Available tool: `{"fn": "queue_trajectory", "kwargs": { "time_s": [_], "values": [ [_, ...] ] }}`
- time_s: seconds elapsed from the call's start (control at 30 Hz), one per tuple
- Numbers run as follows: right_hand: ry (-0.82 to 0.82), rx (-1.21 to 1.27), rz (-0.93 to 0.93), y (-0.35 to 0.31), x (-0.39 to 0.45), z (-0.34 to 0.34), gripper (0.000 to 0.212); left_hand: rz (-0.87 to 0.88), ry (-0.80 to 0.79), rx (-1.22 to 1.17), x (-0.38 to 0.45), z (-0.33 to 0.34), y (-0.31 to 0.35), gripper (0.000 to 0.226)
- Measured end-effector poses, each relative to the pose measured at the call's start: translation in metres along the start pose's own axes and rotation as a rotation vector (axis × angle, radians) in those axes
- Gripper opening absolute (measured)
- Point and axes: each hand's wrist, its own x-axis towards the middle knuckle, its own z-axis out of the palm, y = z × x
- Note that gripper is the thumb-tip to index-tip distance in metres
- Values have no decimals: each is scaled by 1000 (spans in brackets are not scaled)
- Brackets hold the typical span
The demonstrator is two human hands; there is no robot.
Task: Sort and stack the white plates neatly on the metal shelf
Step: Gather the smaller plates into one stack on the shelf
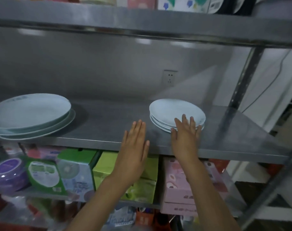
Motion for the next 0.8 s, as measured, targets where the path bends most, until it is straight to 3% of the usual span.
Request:
{"fn": "queue_trajectory", "kwargs": {
  "time_s": [0.2,0.37,0.8],
  "values": [
    [51,142,76,-4,5,3,23,-27,-48,-80,9,-5,-3,54],
    [216,302,58,-14,-1,-1,17,-11,-29,-114,18,-15,-15,54],
    [273,496,-188,-102,-13,-10,19,-85,161,-320,26,-67,-50,58]
  ]
}}
